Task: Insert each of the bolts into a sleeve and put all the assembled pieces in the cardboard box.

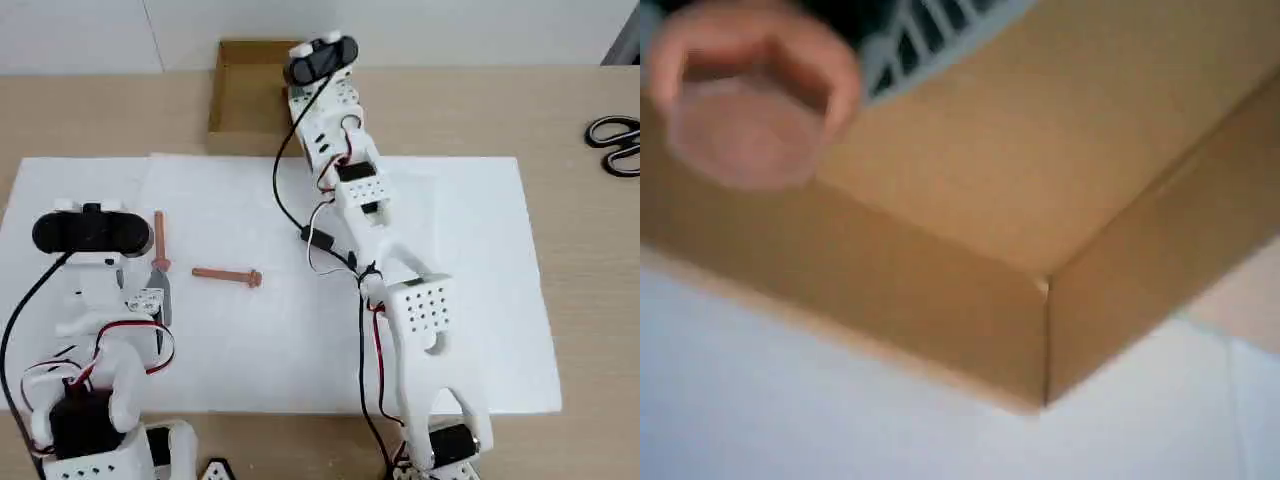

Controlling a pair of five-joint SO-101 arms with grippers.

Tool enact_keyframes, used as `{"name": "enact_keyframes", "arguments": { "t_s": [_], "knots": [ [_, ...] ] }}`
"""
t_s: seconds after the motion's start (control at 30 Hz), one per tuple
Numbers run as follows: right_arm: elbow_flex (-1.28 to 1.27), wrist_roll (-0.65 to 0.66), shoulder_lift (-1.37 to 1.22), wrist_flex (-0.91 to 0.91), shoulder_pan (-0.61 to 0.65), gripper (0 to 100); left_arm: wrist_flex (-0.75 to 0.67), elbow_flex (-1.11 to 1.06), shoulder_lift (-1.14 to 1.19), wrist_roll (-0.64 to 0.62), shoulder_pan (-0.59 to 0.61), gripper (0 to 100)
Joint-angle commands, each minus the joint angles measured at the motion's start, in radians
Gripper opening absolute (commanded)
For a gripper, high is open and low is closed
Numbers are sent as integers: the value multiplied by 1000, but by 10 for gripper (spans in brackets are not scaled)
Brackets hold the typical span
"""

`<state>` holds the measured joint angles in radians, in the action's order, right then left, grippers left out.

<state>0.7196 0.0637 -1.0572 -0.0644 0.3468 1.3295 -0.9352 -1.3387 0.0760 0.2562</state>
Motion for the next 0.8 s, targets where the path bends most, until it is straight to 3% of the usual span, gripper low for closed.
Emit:
{"name": "enact_keyframes", "arguments": {
  "t_s": [0.0, 0.23, 0.47, 0.67, 0.77],
  "knots": [
    [123, 15, -36, -27, -5, 8, -17, 4, 0, 11, 2, 138],
    [149, 12, -85, -27, -8, 24, -17, 4, 0, 11, 2, 138],
    [149, 11, -82, -27, -2, 219, -17, -1, 0, 11, 2, 138],
    [149, 14, -65, -22, -4, 177, -17, -1, -2, 11, -3, 138],
    [149, 14, 7, 79, -5, 169, -18, 1, -2, 11, -3, 138]
  ]
}}
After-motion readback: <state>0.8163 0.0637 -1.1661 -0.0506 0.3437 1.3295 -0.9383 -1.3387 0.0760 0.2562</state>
